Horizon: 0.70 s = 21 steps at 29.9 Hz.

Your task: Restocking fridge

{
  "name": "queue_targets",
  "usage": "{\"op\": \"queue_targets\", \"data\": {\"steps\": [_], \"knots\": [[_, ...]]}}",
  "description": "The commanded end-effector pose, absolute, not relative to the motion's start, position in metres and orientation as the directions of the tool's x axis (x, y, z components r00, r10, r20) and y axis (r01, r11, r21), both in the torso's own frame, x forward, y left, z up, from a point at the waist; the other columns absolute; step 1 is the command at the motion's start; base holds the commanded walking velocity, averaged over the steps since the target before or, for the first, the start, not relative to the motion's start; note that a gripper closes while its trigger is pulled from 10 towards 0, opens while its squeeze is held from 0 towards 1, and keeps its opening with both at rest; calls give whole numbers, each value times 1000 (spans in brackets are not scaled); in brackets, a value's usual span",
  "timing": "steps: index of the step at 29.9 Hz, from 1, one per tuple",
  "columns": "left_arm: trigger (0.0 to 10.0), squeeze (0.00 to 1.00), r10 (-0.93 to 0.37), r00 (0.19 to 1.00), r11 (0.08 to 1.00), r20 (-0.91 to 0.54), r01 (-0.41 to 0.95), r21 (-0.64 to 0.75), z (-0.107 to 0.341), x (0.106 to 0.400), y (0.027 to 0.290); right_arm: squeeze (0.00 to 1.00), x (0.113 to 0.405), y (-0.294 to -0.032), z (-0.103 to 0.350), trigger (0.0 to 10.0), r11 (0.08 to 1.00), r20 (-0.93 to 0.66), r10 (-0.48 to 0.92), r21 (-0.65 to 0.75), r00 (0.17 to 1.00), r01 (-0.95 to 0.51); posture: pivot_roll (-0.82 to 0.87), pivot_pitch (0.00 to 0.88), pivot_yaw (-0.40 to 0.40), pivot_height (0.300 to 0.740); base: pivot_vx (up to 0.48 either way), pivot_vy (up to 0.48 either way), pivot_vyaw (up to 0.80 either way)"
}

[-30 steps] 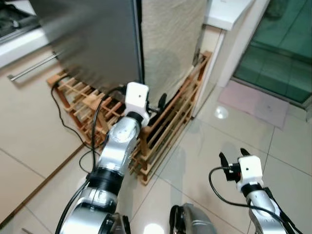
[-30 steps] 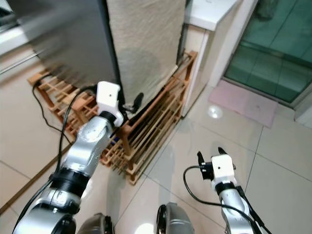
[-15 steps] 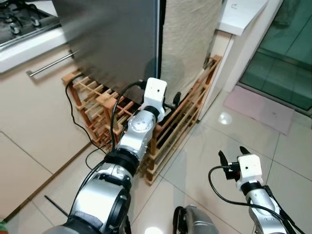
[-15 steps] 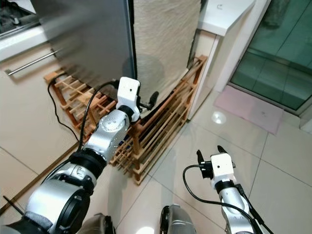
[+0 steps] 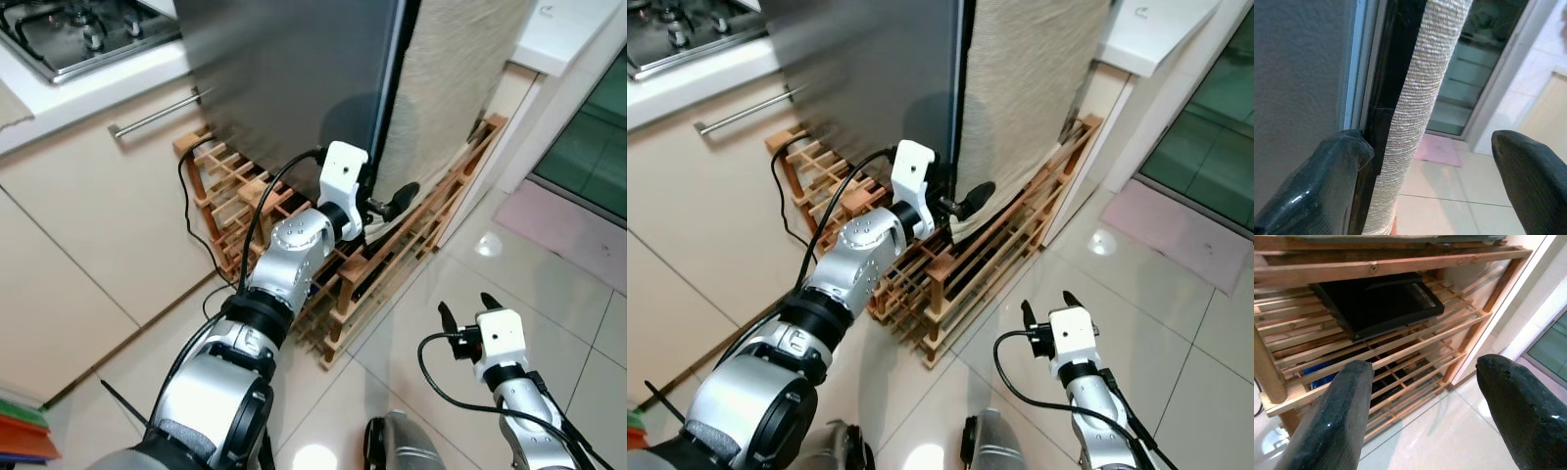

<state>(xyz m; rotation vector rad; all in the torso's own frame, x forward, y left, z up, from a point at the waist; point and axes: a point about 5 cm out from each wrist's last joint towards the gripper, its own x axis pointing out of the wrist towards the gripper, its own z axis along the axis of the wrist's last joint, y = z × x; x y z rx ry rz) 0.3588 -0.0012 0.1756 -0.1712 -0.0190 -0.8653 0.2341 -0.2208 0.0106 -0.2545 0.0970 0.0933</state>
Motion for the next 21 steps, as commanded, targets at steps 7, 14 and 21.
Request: {"op": "queue_targets", "data": {"steps": [7, 14, 21], "knots": [[10000, 0, -917, 221, 166, 332, 968, -187, 247, 281, -128, 110, 230, -220, 5, 10000, 970, -132, 51, -229, 990, -80, -225, 99, 22, 693, 0, 0, 0], [10000, 0, -940, 121, 75, 320, 985, -153, 247, 271, -132, 110, 231, -219, 4, 10000, 972, -132, 45, -223, 990, -74, -224, 95, 28, 693, 0, 0, 0], [10000, 0, -930, 277, 260, 241, 961, -100, 230, 296, -106, 110, 232, -217, 5, 10000, 973, -123, 39, -221, 992, -66, -219, 96, 27, 693, 0, 0, 0]]}}
